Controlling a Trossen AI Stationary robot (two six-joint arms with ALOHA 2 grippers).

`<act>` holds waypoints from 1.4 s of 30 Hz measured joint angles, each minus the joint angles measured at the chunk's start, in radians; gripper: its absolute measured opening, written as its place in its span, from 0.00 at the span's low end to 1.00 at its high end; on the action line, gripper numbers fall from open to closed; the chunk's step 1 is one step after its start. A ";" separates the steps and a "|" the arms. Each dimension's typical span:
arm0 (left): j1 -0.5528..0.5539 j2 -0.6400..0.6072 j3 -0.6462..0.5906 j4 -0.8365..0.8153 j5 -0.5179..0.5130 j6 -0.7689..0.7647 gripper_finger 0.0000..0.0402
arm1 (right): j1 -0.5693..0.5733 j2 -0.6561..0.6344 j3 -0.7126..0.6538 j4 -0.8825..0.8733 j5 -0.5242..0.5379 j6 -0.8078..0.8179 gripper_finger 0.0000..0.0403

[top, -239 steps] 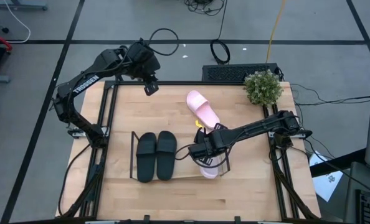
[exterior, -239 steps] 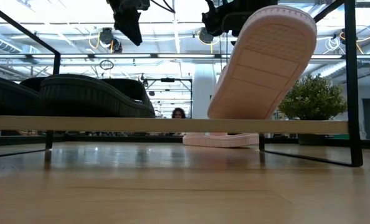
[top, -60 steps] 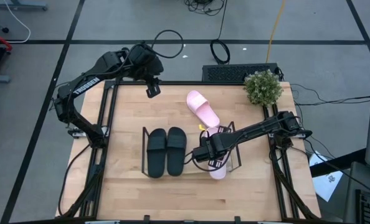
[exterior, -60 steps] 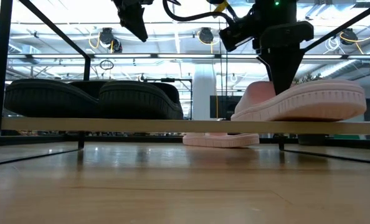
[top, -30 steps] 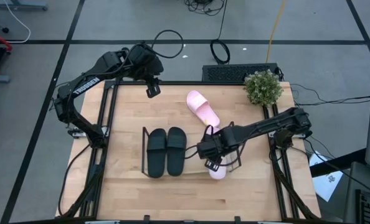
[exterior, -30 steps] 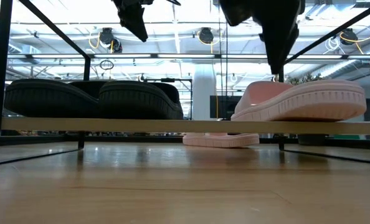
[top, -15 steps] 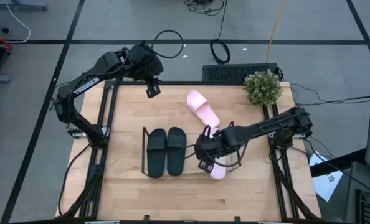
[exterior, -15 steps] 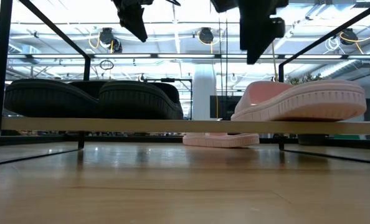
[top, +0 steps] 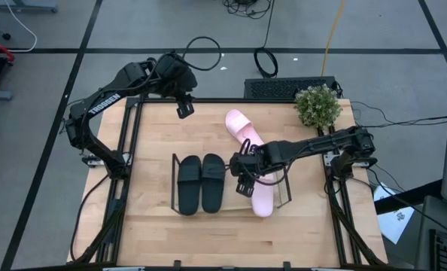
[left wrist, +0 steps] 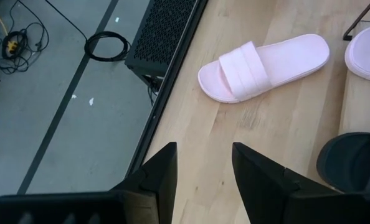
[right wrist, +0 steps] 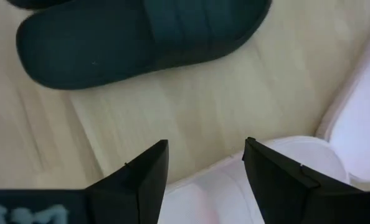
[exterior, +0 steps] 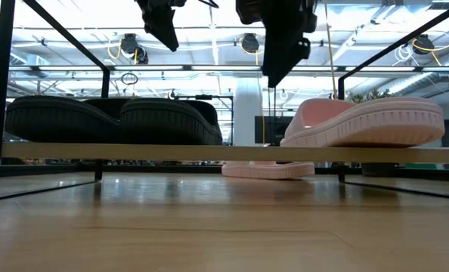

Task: Pick and place slides into the shelf
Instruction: Put the right pink slides on the shelf

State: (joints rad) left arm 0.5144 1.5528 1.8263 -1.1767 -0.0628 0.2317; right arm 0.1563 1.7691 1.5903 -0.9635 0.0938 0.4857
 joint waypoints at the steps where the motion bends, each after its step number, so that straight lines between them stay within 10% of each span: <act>1: 0.000 0.000 0.000 -0.001 0.000 -0.001 0.37 | -0.002 0.000 -0.013 0.010 -0.019 -0.004 0.49; 42: 0.000 0.000 0.000 0.022 0.000 -0.023 0.37 | 0.008 0.047 -0.126 0.085 -0.260 -0.161 0.49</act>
State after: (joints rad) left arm 0.5144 1.5528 1.8263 -1.1545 -0.0624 0.2085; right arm 0.1644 1.8156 1.4639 -0.8786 -0.1666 0.3244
